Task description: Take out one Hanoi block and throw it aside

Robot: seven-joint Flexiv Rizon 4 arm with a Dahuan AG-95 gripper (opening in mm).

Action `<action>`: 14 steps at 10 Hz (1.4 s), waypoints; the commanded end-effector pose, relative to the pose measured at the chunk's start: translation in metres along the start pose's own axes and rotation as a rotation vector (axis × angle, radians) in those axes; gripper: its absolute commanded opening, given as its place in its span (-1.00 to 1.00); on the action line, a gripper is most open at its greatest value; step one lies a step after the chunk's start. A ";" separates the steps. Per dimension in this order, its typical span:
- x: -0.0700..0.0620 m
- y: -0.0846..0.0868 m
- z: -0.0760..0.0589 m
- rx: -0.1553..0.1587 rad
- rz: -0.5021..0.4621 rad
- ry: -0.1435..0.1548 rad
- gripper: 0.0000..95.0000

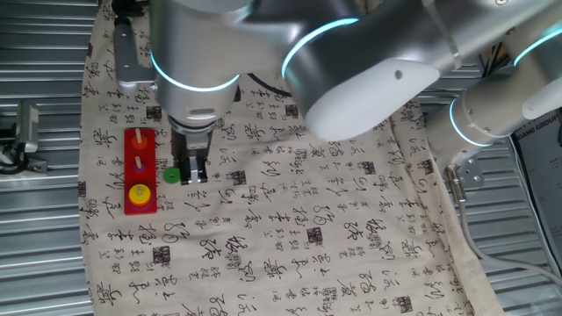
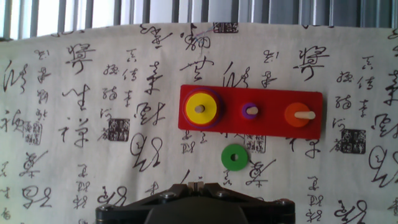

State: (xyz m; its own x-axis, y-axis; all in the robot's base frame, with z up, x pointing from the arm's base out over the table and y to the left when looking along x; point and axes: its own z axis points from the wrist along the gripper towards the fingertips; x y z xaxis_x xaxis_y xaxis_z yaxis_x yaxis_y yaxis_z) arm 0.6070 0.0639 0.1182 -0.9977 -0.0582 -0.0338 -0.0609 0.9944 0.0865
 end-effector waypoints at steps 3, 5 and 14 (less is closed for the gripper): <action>-0.001 0.000 0.001 0.044 0.012 0.002 -1.00; -0.001 0.000 0.001 0.073 0.029 0.002 -1.00; -0.009 0.006 0.010 0.064 0.071 0.004 -1.00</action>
State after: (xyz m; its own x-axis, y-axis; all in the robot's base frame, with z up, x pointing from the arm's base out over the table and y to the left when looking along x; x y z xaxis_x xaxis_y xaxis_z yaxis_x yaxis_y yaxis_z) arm 0.6162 0.0710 0.1083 -0.9995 0.0110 -0.0286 0.0104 0.9997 0.0213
